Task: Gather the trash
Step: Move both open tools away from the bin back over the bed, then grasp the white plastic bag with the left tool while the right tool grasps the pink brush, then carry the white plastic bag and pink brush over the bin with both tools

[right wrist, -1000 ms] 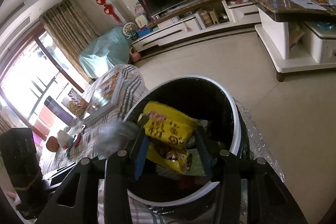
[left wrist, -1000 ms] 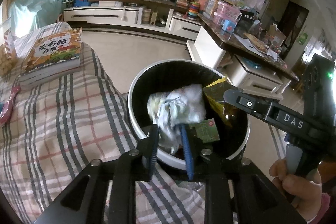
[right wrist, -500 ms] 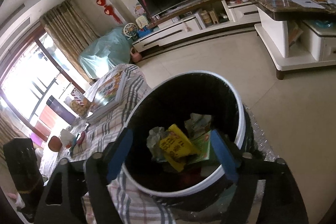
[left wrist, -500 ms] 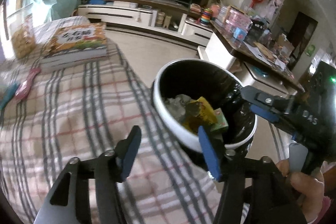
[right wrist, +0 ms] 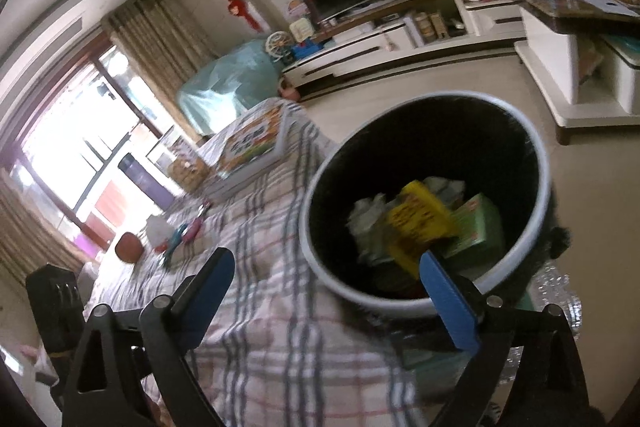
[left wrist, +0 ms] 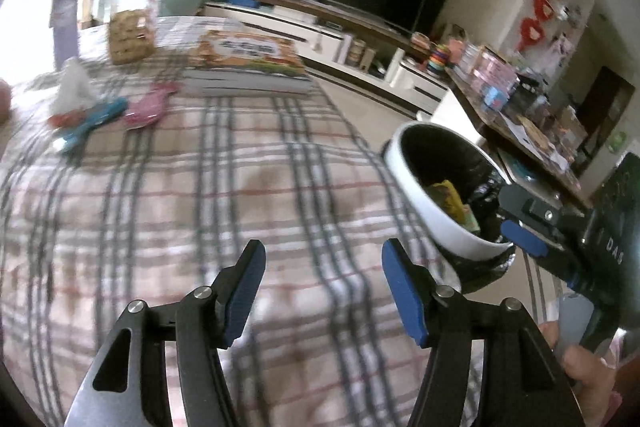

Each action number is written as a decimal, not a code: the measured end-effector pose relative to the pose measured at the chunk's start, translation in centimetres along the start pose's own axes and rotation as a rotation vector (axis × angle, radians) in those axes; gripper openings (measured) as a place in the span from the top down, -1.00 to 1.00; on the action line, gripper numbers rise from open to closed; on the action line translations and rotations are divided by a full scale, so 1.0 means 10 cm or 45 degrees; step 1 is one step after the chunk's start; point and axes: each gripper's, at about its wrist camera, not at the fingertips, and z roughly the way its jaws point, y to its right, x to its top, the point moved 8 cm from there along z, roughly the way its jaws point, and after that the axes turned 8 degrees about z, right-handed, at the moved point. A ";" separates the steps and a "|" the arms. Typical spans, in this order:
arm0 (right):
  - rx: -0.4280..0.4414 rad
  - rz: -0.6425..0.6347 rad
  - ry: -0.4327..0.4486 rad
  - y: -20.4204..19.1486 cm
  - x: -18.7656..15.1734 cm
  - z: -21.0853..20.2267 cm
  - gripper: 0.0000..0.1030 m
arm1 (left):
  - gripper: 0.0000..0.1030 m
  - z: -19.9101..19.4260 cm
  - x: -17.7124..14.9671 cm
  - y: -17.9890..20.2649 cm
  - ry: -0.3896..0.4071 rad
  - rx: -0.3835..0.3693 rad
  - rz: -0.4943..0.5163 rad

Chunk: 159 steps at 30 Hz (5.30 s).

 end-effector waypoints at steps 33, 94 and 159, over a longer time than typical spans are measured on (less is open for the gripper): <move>0.087 -0.275 -0.171 -1.33 -0.80 0.77 -0.85 | -0.18 -0.80 -0.32 -1.44 0.078 0.236 -0.266; -0.046 -0.518 -0.256 -2.19 -0.71 2.32 -0.35 | 0.96 -0.10 0.44 -2.62 0.086 0.151 -0.219; 0.070 -0.317 -0.194 -0.86 -0.88 0.36 0.07 | 0.84 -0.47 -0.19 -0.62 0.062 -0.017 -0.057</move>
